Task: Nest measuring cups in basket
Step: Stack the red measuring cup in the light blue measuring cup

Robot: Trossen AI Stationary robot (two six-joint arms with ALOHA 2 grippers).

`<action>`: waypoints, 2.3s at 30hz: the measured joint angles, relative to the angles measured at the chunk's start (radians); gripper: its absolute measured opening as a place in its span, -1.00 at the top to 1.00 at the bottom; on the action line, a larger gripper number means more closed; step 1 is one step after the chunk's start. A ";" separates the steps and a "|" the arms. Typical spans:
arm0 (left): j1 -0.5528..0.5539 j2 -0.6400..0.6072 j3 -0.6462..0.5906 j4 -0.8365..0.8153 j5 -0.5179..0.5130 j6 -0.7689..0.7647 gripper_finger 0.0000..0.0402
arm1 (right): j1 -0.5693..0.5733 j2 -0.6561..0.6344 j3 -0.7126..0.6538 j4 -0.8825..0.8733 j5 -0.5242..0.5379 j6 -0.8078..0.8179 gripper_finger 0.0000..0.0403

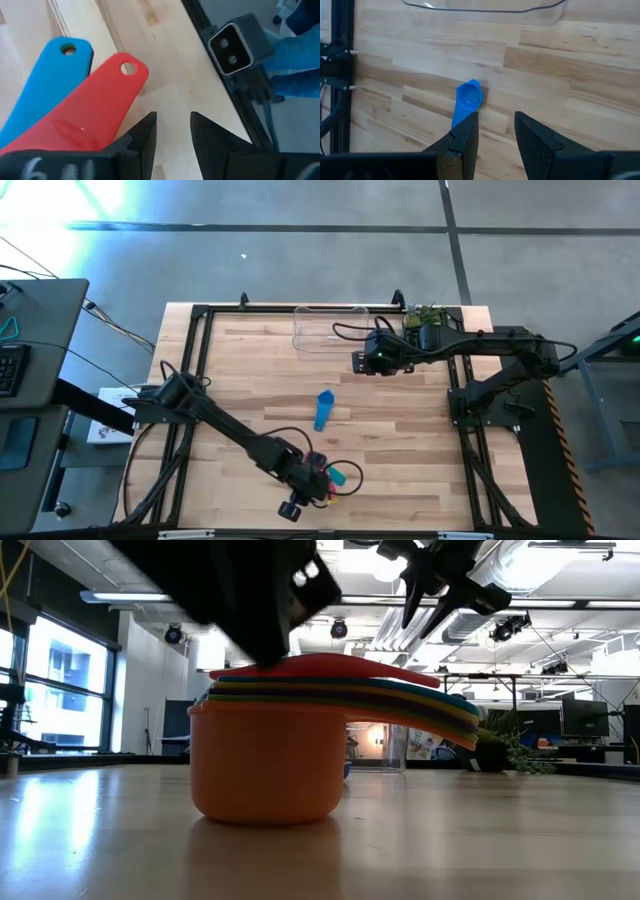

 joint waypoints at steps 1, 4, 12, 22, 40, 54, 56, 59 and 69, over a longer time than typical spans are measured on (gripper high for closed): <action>0.000 0.007 0.000 0.007 0.000 -0.002 0.45 | 0.001 0.000 0.000 0.000 0.001 0.000 0.41; 0.000 0.010 0.000 0.011 -0.003 -0.001 0.45 | 0.001 0.000 0.000 0.000 0.002 0.000 0.41; 0.025 0.008 0.000 0.039 -0.023 0.001 0.45 | 0.001 0.000 0.000 0.000 0.019 -0.001 0.41; 0.058 0.008 0.000 0.040 -0.024 0.000 0.45 | 0.001 0.000 0.000 -0.001 0.019 -0.019 0.41; 0.037 -0.076 0.001 -0.059 -0.008 -0.020 0.45 | 0.108 -0.010 0.000 0.008 -0.020 0.003 0.41; 0.054 -0.306 0.001 -0.352 -0.109 0.002 0.45 | 0.432 -0.011 0.000 0.238 0.121 0.183 0.41; 0.060 -0.341 0.001 -0.392 -0.112 0.006 0.45 | 0.472 -0.011 0.000 0.303 0.172 0.183 0.41; 0.073 -0.391 0.001 -0.446 -0.112 0.007 0.45 | 0.521 -0.011 0.000 0.425 0.256 0.157 0.41; 0.124 -0.567 0.001 -0.644 -0.175 -0.002 0.45 | 0.615 -0.002 0.000 1.006 0.391 -0.222 0.41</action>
